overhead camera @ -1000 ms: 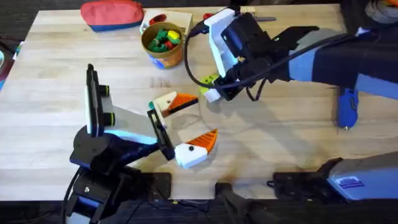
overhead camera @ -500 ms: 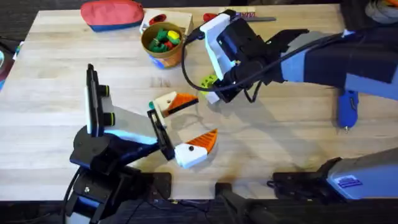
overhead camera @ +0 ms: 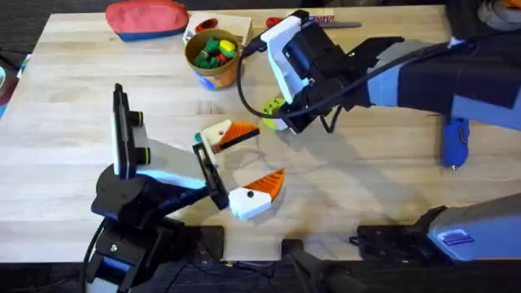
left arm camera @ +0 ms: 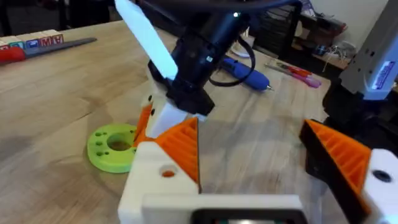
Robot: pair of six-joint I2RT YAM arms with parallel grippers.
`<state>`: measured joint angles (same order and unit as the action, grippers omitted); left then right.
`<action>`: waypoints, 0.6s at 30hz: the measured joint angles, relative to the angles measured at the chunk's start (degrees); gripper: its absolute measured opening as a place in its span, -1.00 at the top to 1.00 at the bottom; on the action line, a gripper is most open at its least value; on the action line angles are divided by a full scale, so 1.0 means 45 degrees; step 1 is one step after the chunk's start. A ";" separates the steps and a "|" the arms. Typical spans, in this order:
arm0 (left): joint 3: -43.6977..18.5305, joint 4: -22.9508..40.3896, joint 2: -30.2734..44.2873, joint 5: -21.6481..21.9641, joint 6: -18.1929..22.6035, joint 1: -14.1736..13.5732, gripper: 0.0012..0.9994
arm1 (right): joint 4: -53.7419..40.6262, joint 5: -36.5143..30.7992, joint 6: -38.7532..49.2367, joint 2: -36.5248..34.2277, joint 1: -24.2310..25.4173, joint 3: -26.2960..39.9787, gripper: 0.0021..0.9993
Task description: Pick up the gripper from the table and insert it into the empty holder that is missing its gripper. Then pick up a screw, insert it into the mounting hole, and use the screwdriver to tighten it. Finally, clean up the table by picking up the vegetable and placing it into the bucket.
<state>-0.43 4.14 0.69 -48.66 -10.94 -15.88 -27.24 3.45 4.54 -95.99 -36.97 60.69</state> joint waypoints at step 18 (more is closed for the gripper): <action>0.0000 0.0000 0.0000 0.0000 0.0013 -0.0004 -0.97 | -0.1136 0.0557 -0.0320 0.4408 0.0089 0.2260 1.00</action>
<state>-0.43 4.14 0.69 -48.66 -10.88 -15.90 -32.36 5.96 3.09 -76.16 -36.57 70.87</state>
